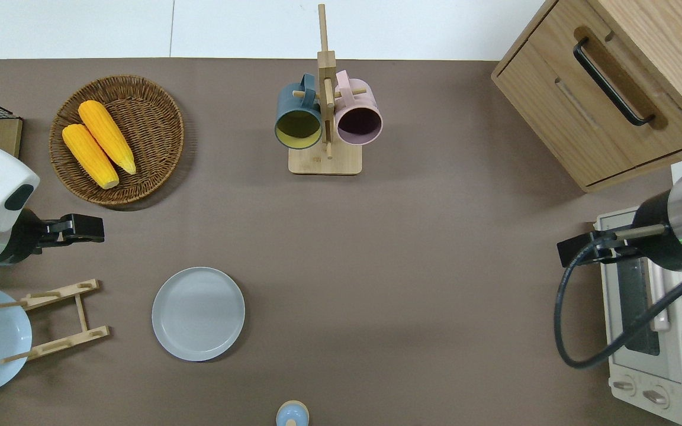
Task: Pick gray plate from table and place it on lower plate rack with left arm
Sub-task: 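Move the left gripper toward the gray plate's near edge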
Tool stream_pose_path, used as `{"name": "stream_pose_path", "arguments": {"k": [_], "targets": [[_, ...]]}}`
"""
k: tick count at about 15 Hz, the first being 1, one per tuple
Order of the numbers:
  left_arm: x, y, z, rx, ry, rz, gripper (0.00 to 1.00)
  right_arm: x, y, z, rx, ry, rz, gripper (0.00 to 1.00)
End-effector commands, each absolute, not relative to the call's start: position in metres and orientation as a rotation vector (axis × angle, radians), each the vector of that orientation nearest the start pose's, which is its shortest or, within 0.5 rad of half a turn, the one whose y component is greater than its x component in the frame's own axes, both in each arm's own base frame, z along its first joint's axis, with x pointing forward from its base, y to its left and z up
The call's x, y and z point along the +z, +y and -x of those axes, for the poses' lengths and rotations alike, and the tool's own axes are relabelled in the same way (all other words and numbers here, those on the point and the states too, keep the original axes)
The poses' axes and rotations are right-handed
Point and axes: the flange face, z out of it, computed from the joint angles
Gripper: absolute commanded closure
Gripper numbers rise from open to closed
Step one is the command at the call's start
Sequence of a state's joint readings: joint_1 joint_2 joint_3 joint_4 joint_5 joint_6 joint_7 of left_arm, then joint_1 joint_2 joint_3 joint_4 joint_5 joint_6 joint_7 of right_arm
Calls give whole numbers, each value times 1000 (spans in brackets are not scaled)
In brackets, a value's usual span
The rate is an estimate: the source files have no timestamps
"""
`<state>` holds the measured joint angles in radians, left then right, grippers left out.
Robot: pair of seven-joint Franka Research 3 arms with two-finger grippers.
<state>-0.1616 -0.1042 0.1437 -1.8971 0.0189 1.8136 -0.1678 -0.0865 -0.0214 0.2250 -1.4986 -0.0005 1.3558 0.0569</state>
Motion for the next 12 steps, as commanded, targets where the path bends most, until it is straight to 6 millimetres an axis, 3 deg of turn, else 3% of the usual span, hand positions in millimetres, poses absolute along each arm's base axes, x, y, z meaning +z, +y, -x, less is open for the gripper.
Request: {"name": "stream_pose_path", "arguments": {"k": [1, 4, 6, 10, 12], "targets": [[484, -13, -513, 29, -190, 3115, 7, 656, 71, -517, 198, -123, 3148, 13], [454, -12, -502, -3, -194, 3121, 7, 656, 70, -517, 198, -121, 3148, 11], [433, -13, -492, 59, -192, 3120, 7, 656, 71, -517, 198, -123, 3148, 11], [370, -17, -458, 282, -230, 3139, 9, 656, 70, -517, 198, -121, 3148, 11], [351, -19, -449, 318, -236, 3140, 11, 656, 70, -517, 198, -121, 3148, 11]]}}
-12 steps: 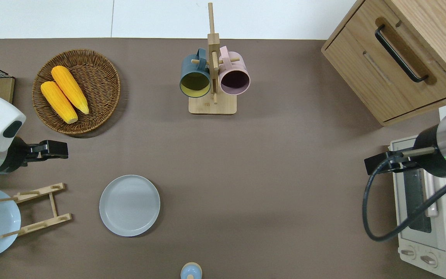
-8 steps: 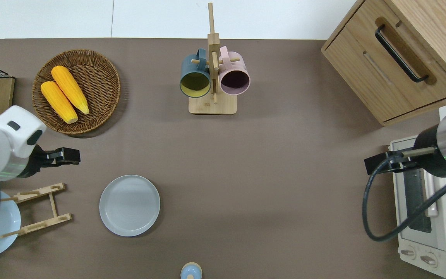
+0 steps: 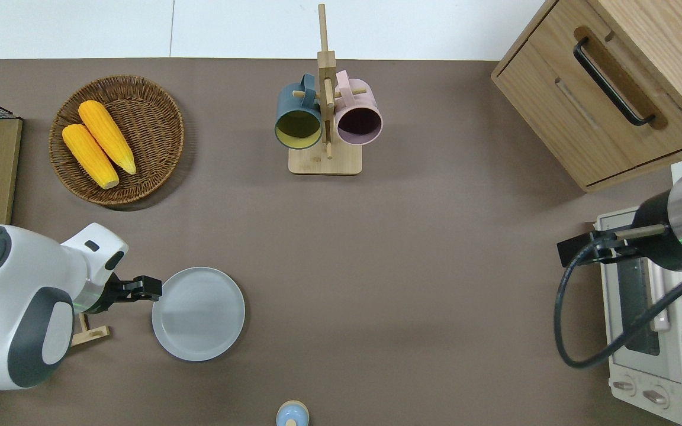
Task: Pick gray plate from table and place it on lower plate rack with left arm
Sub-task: 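Move the left gripper toward the gray plate's near edge, then grasp the gray plate's rim with the left gripper and lift it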
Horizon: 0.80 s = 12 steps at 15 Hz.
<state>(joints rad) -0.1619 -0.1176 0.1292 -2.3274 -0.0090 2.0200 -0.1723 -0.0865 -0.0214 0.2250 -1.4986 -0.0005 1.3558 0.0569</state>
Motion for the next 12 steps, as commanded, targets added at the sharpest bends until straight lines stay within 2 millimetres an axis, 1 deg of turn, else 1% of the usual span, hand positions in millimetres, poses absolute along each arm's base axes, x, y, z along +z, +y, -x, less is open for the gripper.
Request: {"name": "stream_pose_path", "arguments": {"k": [1, 3, 5, 6, 7, 8, 10, 11, 12], "targets": [[340, -19, -443, 353, -237, 3133, 11, 656, 70, -517, 198, -121, 3148, 11], [323, -18, -441, 385, -242, 3123, 11, 656, 70, -517, 198, -121, 3149, 11], [311, -19, -442, 397, -261, 3129, 19, 656, 70, -517, 198, -121, 3148, 11], [303, -19, -443, 410, -263, 3124, 38, 656, 70, -517, 198, -121, 3148, 11], [300, -19, -444, 403, -267, 3125, 96, 656, 70, -517, 198, -121, 3148, 11], [299, -19, -444, 409, -290, 3135, 277, 656, 70, -517, 198, -121, 3148, 13], [295, -20, -444, 427, -317, 3133, 568, 656, 70, -517, 198, -121, 3148, 11], [295, -19, -442, 437, -322, 3130, 731, 656, 71, -517, 198, -123, 3148, 11], [294, -19, -442, 439, -322, 3130, 863, 656, 71, -517, 198, -123, 3148, 11]]}}
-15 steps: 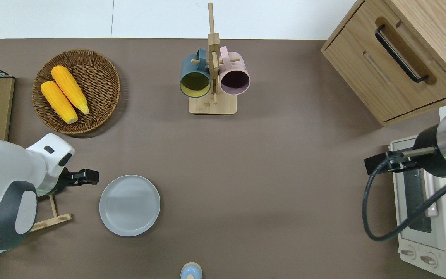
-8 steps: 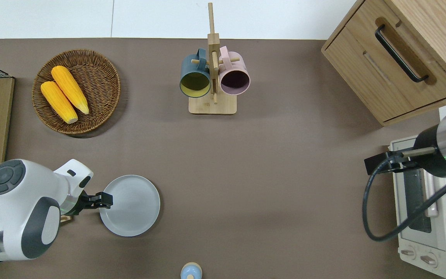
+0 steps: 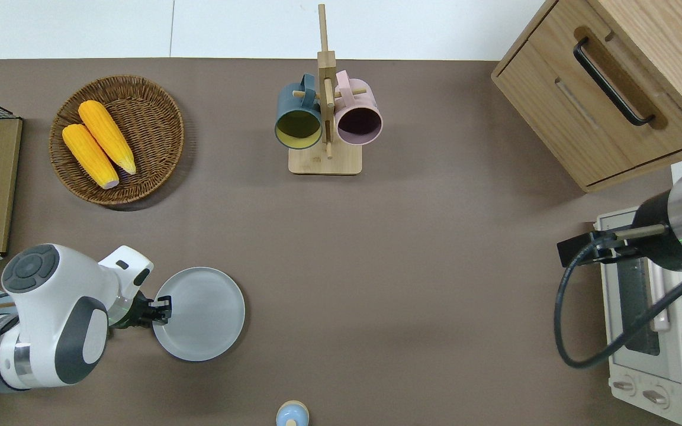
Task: Pick gray plate from table and place it on lower plate rack with left arm
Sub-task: 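Grasp the gray plate's rim with the left gripper and lift it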
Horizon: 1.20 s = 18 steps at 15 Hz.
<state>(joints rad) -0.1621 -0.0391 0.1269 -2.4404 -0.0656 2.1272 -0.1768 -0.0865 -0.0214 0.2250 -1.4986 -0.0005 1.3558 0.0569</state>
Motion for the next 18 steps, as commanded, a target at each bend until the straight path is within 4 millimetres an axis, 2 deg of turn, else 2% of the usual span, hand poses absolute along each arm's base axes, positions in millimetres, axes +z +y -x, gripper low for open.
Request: {"name": "stream_pose_path", "arguments": {"k": [1, 2, 4, 6, 10, 12, 14, 16, 18], "targets": [[294, -19, -442, 440, -324, 3130, 966, 656, 70, -517, 198, -121, 3148, 13], [294, -19, -442, 446, -326, 3128, 1000, 656, 70, -517, 198, -121, 3148, 11], [296, -18, -442, 448, -337, 3132, 1000, 656, 70, -517, 198, -121, 3148, 13], [306, -16, -447, 419, -337, 3145, 1000, 656, 71, -517, 198, -123, 3148, 11], [350, -11, -476, 370, -346, 3162, 1000, 656, 70, -517, 198, -121, 3148, 13], [374, -7, -486, 371, -356, 3164, 1000, 656, 71, -517, 198, -123, 3148, 11], [389, -2, -490, 384, -385, 3160, 1000, 656, 71, -517, 198, -123, 3148, 11], [415, 3, -495, 391, -463, 3094, 1000, 656, 71, -517, 198, -123, 3148, 11], [440, 11, -501, 353, -474, 2937, 1000, 656, 71, -517, 198, -123, 3148, 11]]}}
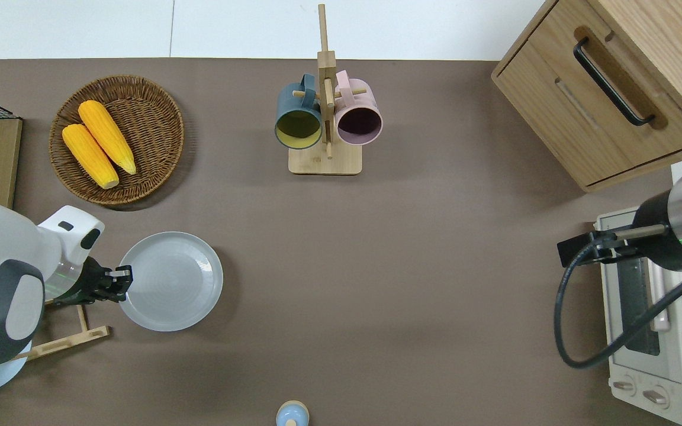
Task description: Pick gray plate from table and place it on lower plate rack with left arm
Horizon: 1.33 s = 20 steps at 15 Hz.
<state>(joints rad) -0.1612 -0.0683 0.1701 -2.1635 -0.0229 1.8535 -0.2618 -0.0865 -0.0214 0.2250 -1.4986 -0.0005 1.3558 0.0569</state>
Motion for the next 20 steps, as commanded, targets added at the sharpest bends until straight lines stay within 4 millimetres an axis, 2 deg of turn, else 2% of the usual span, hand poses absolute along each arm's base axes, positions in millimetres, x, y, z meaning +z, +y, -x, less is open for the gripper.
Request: {"name": "stream_pose_path", "arguments": {"k": [1, 3, 5, 7, 12, 14, 16, 20], "targets": [[451, 15, -500, 368, -476, 2893, 1000, 656, 71, -517, 198, -123, 3148, 11], [457, 23, -498, 379, -474, 2814, 1000, 656, 70, -517, 198, -121, 3148, 11], [460, 30, -497, 335, -431, 2636, 1000, 656, 71, -517, 198, -123, 3148, 11], [463, 36, -493, 356, -422, 2569, 1000, 656, 70, -517, 198, -121, 3148, 13], [474, 46, -489, 306, -396, 2284, 1000, 656, 71, -517, 198, -123, 3148, 13], [474, 39, -486, 303, -405, 2225, 1000, 656, 70, -517, 198, -121, 3148, 11], [467, 39, -484, 288, -476, 2190, 1000, 656, 71, -517, 198, -123, 3148, 13], [458, 39, -484, 296, -497, 2169, 1000, 656, 70, -517, 198, -121, 3148, 11]]}}
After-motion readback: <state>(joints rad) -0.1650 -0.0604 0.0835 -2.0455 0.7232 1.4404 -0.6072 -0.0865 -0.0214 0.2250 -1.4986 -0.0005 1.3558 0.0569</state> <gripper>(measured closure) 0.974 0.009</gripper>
